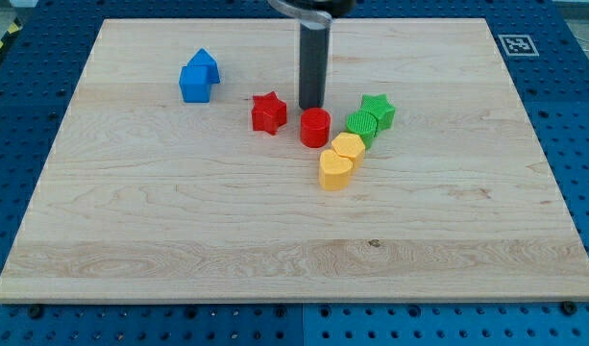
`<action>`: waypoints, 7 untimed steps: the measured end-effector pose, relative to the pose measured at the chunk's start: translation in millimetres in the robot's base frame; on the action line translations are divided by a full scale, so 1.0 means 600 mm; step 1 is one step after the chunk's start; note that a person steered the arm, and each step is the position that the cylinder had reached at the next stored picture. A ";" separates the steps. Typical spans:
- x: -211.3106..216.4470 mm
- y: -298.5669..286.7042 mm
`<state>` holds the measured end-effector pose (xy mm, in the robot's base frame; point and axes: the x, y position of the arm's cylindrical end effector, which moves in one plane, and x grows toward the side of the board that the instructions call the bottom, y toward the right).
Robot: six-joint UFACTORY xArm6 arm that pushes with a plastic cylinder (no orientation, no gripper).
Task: Slide red star to the top left of the red circle
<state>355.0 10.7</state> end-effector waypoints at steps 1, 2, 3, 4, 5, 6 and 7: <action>-0.035 -0.025; -0.035 -0.072; -0.035 -0.073; -0.035 -0.092; -0.035 -0.121; -0.023 -0.141; -0.013 -0.155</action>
<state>347.5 -82.4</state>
